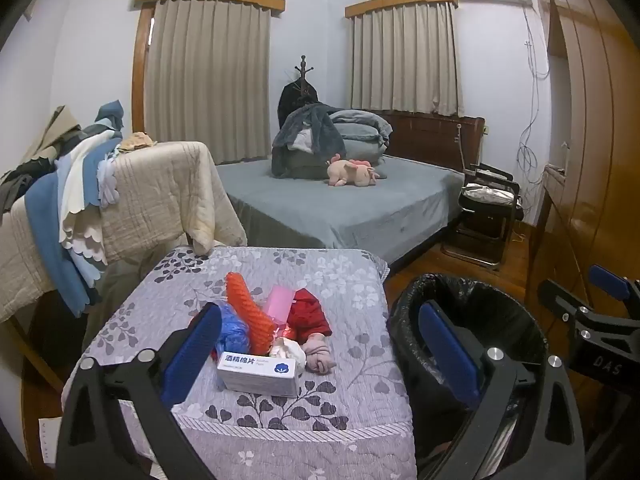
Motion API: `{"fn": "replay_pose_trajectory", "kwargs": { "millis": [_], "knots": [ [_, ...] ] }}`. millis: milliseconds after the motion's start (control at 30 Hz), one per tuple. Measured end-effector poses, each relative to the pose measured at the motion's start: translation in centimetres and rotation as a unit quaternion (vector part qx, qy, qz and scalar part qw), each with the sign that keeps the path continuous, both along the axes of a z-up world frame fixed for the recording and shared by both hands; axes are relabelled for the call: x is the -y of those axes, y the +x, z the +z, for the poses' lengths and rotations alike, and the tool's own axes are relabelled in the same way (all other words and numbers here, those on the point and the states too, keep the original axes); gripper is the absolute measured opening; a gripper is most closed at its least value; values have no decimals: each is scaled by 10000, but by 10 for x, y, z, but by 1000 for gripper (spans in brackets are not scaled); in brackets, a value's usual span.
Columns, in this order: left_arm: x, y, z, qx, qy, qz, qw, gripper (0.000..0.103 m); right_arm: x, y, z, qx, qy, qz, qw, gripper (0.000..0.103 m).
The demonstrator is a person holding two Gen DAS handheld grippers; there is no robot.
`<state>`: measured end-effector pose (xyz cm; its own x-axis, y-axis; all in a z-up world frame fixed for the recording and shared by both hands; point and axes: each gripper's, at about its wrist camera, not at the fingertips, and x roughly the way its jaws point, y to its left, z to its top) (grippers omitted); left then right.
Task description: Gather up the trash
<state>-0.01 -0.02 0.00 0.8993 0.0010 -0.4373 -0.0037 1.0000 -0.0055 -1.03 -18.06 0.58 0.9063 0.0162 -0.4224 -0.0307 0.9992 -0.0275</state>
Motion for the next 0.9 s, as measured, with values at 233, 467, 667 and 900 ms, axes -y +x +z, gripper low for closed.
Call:
{"fn": "replay_pose_trajectory", "kwargs": {
  "millis": [233,467,667,900],
  "knots": [
    [0,0,0,-1,1,7,10000,97,0,1,0,14,18,8,10000,98],
    [0,0,0,-17,-3,14,10000,97,-1,1,0,11,14,5,10000,98],
    [0,0,0,-24,-3,12,10000,97,-2,2,0,14,12,5,10000,98],
    [0,0,0,-21,-12,20,10000,97,-2,2,0,2,10,8,10000,98]
  ]
}}
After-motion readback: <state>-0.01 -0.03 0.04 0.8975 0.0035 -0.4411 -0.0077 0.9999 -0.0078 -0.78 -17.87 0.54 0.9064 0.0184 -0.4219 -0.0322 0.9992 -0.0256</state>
